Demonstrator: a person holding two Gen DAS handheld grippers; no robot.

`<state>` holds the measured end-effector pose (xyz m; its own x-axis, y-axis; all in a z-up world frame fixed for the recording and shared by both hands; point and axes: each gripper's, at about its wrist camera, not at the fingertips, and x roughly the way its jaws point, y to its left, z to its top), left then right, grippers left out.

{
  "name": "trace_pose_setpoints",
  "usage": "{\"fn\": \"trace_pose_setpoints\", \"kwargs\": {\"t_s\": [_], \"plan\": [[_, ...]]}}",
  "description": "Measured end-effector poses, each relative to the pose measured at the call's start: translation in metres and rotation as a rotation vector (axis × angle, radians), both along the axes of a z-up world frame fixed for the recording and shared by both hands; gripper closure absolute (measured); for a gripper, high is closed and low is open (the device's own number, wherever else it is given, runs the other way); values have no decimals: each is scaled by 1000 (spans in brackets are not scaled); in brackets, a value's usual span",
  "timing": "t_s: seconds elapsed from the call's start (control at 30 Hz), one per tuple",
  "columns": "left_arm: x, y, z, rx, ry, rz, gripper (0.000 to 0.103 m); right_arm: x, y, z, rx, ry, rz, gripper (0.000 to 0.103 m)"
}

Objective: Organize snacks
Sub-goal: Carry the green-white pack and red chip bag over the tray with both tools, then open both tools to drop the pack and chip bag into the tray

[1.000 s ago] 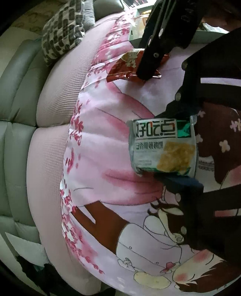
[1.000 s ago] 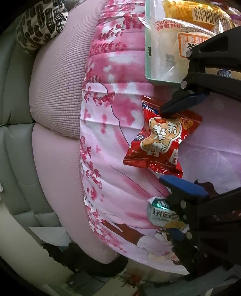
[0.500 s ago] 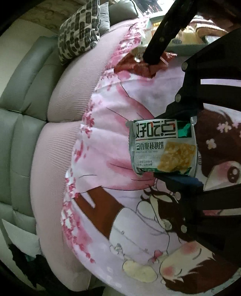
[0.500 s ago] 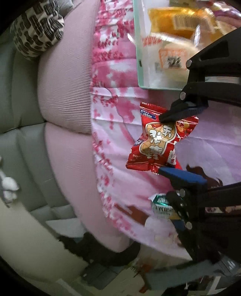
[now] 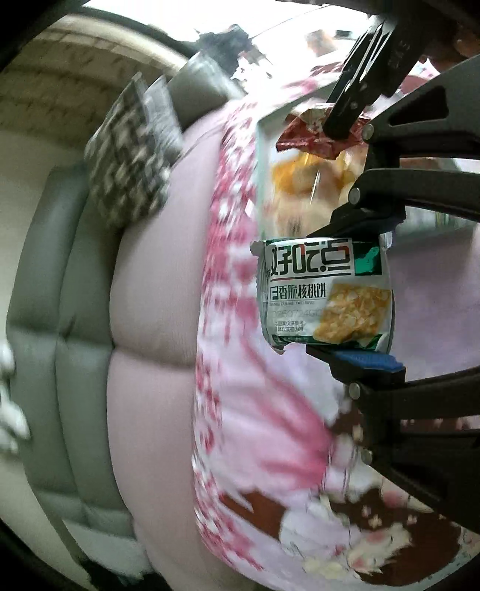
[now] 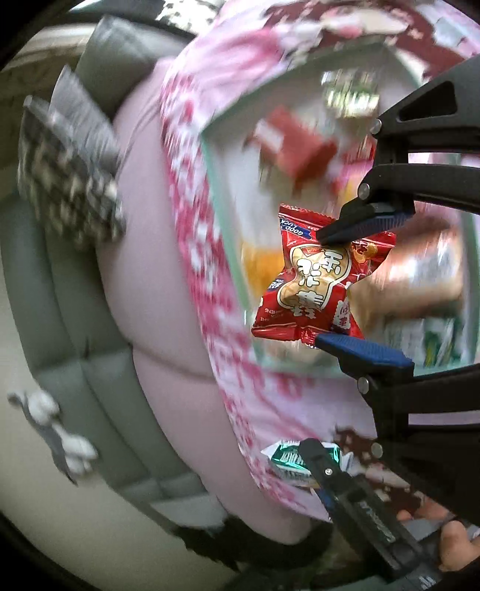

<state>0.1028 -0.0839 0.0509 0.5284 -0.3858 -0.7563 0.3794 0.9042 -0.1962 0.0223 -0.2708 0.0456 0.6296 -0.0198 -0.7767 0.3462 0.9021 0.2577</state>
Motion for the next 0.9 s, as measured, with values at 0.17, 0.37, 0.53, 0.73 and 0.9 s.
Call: {"fn": "trace_pose_setpoints", "kwargs": {"t_s": [0.17,0.37,0.53,0.73,0.9], "plan": [[-24,-61,-3,31,10,-129,51,-25,-39,-5,4,22,-75,50],[-38,-110,-13,83,36,-203,51,-39,-69,-13,35,34,-123,50],[-39,-127,-17,126,53,-210,50,-40,-75,-17,46,45,-127,48],[-43,-112,-7,137,54,-178,39,-42,-73,-17,38,70,-128,41],[-45,-85,0,131,53,-106,24,-47,-68,-11,22,79,-119,29]]}}
